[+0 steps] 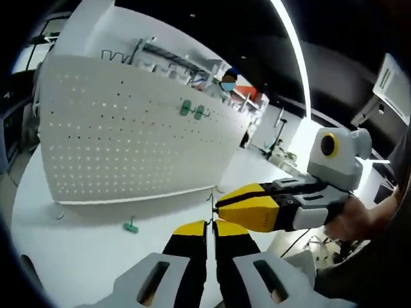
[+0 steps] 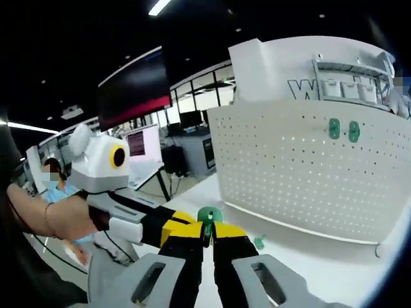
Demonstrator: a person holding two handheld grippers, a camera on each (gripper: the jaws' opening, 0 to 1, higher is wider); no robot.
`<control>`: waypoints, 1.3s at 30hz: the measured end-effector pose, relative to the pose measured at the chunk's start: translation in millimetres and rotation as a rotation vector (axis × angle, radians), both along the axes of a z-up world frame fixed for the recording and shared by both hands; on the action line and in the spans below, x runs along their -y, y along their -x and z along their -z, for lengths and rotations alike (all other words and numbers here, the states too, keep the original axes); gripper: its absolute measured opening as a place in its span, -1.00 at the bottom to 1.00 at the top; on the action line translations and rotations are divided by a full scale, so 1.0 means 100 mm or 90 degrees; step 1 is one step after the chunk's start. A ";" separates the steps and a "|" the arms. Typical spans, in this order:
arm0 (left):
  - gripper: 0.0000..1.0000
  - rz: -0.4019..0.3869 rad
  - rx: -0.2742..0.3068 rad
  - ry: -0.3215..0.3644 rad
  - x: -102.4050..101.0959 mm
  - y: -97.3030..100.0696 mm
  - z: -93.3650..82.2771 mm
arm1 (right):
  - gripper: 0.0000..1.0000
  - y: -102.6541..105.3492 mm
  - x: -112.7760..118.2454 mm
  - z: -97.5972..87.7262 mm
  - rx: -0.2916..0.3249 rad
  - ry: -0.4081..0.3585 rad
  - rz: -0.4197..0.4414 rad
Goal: Insert the hook assembly into the mounting plate slot until the hook locks in place.
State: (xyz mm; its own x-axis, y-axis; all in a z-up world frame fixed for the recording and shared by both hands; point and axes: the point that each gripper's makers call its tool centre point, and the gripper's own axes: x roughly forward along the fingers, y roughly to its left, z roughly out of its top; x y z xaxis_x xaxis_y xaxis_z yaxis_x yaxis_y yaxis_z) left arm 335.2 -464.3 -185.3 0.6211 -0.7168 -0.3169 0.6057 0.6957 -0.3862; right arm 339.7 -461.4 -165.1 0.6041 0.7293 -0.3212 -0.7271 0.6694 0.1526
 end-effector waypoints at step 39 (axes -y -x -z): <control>-0.03 0.024 0.105 -0.003 0.13 0.13 -0.08 | -1.00 -0.11 0.22 -0.01 0.007 -0.005 0.044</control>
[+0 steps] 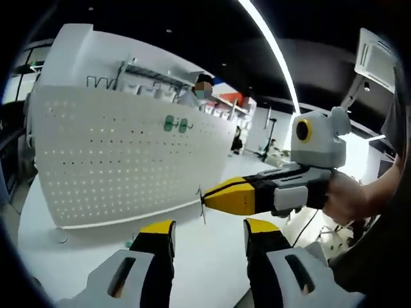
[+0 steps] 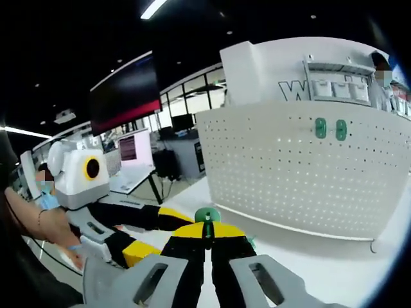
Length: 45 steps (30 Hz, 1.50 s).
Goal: Insert the hook assembly into the mounting plate slot until the hook locks in place.
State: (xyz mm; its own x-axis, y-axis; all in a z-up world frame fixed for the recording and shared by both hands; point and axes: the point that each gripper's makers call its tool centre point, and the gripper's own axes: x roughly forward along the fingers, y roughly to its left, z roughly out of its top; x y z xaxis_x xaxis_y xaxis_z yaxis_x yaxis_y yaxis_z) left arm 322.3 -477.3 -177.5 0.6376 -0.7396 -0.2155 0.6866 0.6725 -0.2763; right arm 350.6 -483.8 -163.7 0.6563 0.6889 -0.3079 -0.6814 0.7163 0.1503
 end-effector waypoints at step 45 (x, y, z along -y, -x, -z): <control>0.77 -0.053 0.036 0.052 -0.01 0.07 -0.19 | -1.00 -1.10 1.81 -0.40 0.166 0.050 0.327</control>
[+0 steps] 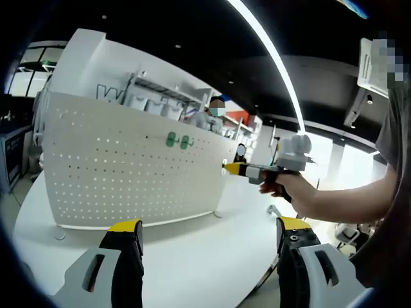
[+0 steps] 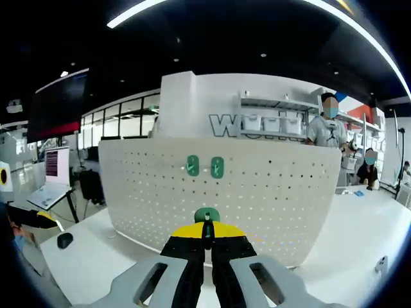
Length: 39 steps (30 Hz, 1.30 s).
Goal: Insert the hook assembly into the mounting plate slot until the hook locks in place.
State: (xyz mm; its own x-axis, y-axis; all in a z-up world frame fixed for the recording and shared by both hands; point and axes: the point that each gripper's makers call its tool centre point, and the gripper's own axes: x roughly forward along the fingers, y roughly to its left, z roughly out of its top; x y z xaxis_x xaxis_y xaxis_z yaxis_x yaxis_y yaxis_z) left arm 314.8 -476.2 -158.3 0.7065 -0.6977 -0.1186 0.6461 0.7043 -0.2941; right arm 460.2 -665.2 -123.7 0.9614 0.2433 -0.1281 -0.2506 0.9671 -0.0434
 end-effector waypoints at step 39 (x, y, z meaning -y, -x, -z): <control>0.89 -0.023 -0.010 -0.034 -0.10 -0.19 0.13 | -1.00 -1.19 0.22 -0.55 0.087 -0.012 0.054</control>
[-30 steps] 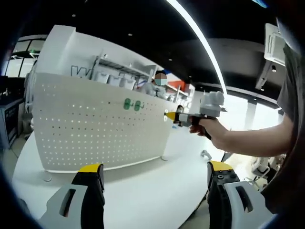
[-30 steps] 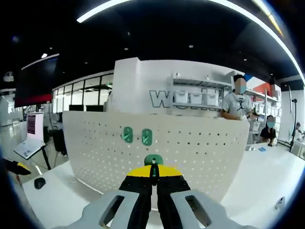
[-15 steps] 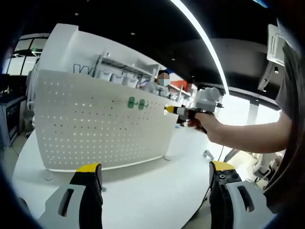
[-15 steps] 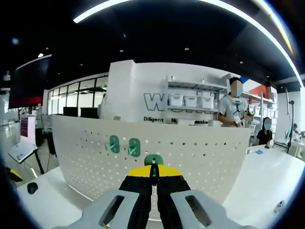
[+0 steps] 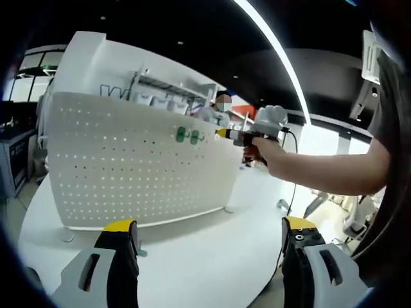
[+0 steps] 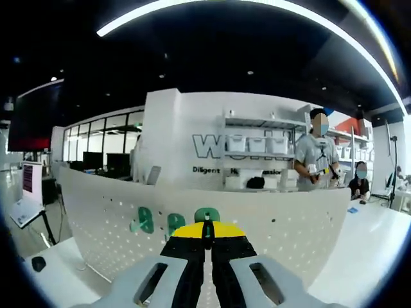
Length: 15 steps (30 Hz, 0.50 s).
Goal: Insert the hook assembly into the mounting plate slot until the hook locks in place.
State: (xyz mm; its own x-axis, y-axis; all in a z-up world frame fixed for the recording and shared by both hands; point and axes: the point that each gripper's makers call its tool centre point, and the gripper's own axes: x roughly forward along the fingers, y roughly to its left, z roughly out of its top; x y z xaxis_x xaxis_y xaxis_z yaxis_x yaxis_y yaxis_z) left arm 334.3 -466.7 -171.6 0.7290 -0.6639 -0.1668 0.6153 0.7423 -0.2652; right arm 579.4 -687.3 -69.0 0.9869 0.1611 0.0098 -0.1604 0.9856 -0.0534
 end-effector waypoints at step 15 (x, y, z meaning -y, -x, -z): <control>0.83 -0.021 -0.007 -0.001 -0.10 -0.12 0.03 | -1.00 -0.22 0.04 0.04 0.035 -0.031 0.012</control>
